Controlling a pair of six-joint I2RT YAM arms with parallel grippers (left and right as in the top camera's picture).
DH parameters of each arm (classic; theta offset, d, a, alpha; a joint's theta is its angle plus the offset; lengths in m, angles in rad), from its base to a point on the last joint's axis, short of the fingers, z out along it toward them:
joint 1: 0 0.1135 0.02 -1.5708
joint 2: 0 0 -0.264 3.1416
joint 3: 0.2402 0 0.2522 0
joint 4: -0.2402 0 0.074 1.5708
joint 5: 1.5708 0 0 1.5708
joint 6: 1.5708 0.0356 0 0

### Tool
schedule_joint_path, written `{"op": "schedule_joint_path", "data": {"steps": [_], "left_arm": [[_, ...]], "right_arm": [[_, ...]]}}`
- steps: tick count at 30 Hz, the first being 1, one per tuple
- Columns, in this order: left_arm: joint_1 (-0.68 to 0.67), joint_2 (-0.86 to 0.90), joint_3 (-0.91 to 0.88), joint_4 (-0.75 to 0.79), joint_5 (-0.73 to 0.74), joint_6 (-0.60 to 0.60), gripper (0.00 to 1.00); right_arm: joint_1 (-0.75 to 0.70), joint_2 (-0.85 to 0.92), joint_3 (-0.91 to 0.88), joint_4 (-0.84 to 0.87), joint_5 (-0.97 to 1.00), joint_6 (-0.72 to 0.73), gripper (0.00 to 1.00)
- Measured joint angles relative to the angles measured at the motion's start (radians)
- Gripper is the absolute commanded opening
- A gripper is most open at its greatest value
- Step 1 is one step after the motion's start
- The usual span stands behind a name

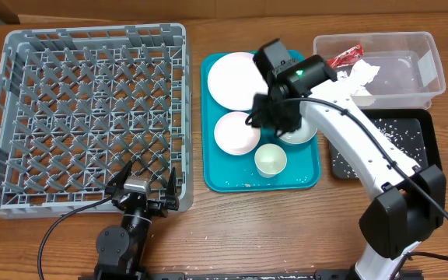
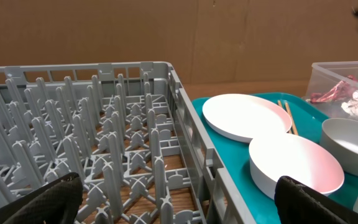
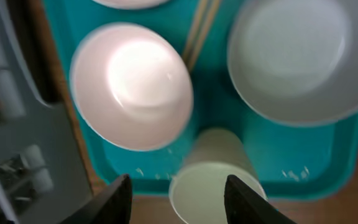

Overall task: Sort waste into correct bins and load items into the dishwasher
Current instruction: 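Grasp the small white cup on the teal tray with the right gripper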

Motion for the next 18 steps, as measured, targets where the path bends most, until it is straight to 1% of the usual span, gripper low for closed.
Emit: {"op": "schedule_joint_path", "data": {"steps": [1, 5, 7, 11, 18], "left_arm": [[0.000, 0.000, 0.000, 0.000, 0.000, 0.000, 1.00], [0.000, 0.000, 0.000, 0.000, 0.000, 0.000, 1.00], [0.000, 0.000, 0.000, 0.000, 0.000, 0.000, 1.00], [0.000, 0.000, 0.000, 0.000, 0.000, 0.000, 1.00], [0.000, 0.000, 0.000, 0.000, 0.000, 0.000, 1.00]], "right_arm": [[0.000, 0.000, -0.009, -0.023, 0.003, 0.014, 0.43], [0.005, 0.000, -0.016, -0.057, -0.002, 0.032, 0.43], [0.023, 0.000, -0.016, -0.060, -0.002, 0.031, 0.42], [0.081, 0.000, -0.017, -0.084, 0.023, 0.044, 0.38], [0.082, 0.000, -0.018, -0.149, 0.046, 0.065, 0.37]]}}
